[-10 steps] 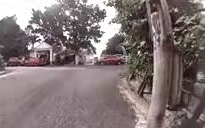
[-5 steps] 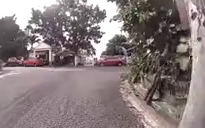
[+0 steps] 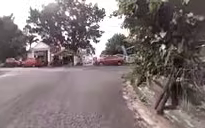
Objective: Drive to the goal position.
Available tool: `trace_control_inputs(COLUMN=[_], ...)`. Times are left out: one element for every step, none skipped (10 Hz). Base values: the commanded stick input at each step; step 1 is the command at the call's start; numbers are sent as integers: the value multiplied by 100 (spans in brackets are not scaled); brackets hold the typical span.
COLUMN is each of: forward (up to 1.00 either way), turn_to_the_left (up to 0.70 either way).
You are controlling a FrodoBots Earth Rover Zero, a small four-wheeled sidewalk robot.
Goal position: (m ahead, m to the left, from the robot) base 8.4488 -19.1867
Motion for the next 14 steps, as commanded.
trace_control_inputs(forward=[70,70,70,70,70,70,70,70,70,70,70,70,70,70], turn_to_the_left=[0,0,0,0,0,0,0,0,0,0,0,0,0,0])
